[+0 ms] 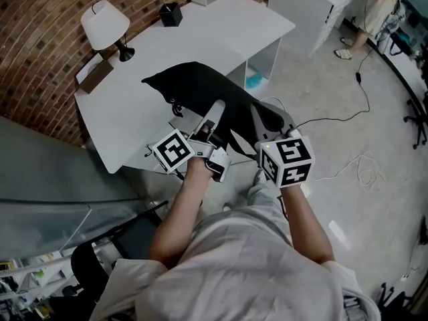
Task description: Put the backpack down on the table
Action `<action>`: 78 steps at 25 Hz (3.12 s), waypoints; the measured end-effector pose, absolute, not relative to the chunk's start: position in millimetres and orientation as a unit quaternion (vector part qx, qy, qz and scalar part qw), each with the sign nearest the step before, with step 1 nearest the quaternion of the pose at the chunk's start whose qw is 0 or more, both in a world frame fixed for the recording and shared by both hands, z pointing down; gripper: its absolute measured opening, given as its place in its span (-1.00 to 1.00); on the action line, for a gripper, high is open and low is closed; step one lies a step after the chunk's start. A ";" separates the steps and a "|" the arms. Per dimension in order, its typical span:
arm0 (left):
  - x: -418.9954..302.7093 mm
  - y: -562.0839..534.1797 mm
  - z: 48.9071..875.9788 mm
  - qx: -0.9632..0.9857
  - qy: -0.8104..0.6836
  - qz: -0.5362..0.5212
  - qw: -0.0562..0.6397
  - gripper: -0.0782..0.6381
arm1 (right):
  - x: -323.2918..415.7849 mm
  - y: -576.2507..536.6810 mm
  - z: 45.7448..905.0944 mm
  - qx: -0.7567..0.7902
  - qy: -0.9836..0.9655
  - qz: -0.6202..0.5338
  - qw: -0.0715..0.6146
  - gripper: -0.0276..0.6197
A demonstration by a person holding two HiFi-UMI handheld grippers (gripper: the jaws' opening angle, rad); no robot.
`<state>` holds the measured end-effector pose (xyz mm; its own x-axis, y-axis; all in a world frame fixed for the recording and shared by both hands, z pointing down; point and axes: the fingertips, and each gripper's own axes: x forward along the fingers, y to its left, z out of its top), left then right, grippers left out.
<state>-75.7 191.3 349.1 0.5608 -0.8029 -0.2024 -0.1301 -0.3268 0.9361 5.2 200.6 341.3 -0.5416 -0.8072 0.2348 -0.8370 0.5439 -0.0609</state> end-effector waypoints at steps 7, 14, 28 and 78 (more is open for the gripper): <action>-46.2 138.3 342.4 0.744 -0.322 -0.341 0.475 -0.56 | 37.9 145.2 337.5 0.467 -0.876 0.092 0.076 -0.91; -7.6 87.8 334.8 0.751 -0.320 -0.344 0.464 -0.56 | 79.3 98.5 337.1 0.466 -0.876 0.096 0.076 -0.91; 57.9 22.0 332.8 0.744 -0.341 -0.353 0.453 -0.56 | 157.4 41.0 341.1 0.451 -0.883 0.113 0.068 -0.91; -37.5 -269.6 309.5 0.761 -0.250 -0.375 0.466 -0.56 | 54.7 -209.4 333.2 0.498 -0.856 0.090 0.104 -0.91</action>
